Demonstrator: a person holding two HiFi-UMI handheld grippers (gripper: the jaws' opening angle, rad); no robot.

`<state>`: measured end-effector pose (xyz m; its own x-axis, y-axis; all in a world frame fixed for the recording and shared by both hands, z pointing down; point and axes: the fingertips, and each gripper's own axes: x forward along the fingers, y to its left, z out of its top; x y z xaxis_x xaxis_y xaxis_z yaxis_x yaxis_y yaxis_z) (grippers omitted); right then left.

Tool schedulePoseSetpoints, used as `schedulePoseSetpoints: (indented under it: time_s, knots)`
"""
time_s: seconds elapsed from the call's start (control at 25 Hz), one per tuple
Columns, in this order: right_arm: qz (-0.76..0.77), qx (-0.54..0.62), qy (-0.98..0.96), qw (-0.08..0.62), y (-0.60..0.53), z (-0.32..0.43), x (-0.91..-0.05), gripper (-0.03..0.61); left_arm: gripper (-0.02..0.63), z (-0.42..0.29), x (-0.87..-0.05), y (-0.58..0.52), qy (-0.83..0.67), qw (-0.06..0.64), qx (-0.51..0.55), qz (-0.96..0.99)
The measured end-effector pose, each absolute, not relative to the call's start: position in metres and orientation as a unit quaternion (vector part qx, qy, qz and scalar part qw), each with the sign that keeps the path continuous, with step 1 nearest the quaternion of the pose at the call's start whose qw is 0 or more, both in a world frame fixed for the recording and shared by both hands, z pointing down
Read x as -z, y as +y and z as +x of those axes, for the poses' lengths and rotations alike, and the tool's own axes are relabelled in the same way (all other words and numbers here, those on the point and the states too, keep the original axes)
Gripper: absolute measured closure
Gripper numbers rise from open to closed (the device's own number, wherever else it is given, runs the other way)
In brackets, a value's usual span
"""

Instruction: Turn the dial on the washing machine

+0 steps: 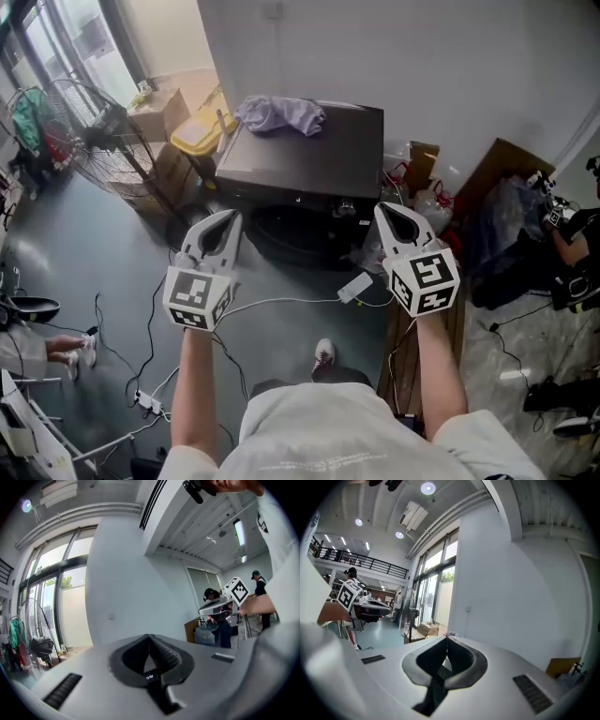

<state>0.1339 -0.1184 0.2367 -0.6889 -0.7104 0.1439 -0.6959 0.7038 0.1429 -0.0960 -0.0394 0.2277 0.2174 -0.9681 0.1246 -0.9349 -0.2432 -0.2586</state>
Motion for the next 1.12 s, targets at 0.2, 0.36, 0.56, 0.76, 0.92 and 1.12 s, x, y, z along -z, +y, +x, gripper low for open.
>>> schedulePoseSetpoints:
  time_s: [0.2,0.36,0.56,0.76,0.92,1.12]
  knots:
    - [0.388,0.020,-0.916,0.101,-0.156,0.136,-0.253,0.563,0.598,-0.094,-0.250,-0.087,0.601,0.043,0.138,-0.786]
    - [0.397,0.006,-0.911,0.112,-0.181,0.132,-0.269,0.563,0.598,-0.096,-0.270,-0.119,0.586,0.026,0.141,-0.798]
    - [0.418,-0.026,-0.900,0.119,-0.202,0.118,-0.295,0.563,0.598,-0.110,-0.291,-0.155,0.556,0.017,0.154,-0.816]
    - [0.458,-0.064,-0.877,0.130,-0.218,0.105,-0.331,0.561,0.598,-0.130,-0.309,-0.180,0.518,0.009,0.173,-0.838]
    - [0.477,-0.097,-0.860,0.152,-0.227,0.094,-0.369,0.417,0.598,-0.147,-0.336,-0.196,0.498,-0.010,0.181,-0.848]
    - [0.490,-0.136,-0.843,0.174,-0.238,0.086,-0.414,0.384,0.598,-0.162,-0.375,-0.201,0.487,-0.043,0.191,-0.851]
